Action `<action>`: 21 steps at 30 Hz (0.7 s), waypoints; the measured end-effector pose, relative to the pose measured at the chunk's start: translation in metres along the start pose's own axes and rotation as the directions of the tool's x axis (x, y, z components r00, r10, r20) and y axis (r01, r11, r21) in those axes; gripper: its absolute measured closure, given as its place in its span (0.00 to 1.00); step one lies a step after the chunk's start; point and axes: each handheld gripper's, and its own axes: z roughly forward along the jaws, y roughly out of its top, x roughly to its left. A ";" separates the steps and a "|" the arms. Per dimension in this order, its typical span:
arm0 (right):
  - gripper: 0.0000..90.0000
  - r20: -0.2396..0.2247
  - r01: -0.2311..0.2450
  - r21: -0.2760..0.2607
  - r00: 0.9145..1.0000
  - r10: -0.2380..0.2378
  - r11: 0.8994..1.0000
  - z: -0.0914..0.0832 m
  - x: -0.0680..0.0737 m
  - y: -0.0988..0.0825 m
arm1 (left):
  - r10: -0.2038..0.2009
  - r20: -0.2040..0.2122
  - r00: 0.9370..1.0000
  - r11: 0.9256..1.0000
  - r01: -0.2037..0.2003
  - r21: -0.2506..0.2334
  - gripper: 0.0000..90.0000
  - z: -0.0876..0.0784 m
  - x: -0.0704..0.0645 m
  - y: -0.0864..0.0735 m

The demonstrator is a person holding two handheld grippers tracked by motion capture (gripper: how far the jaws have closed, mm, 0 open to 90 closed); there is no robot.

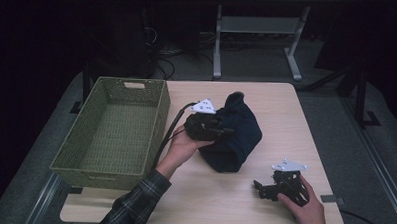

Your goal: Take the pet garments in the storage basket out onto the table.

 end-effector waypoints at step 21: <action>0.00 -0.001 -0.004 -0.001 1.000 0.004 1.000 0.000 0.000 0.000 | 0.006 -0.025 1.000 0.984 -0.002 0.180 0.73 0.070 0.011 -0.030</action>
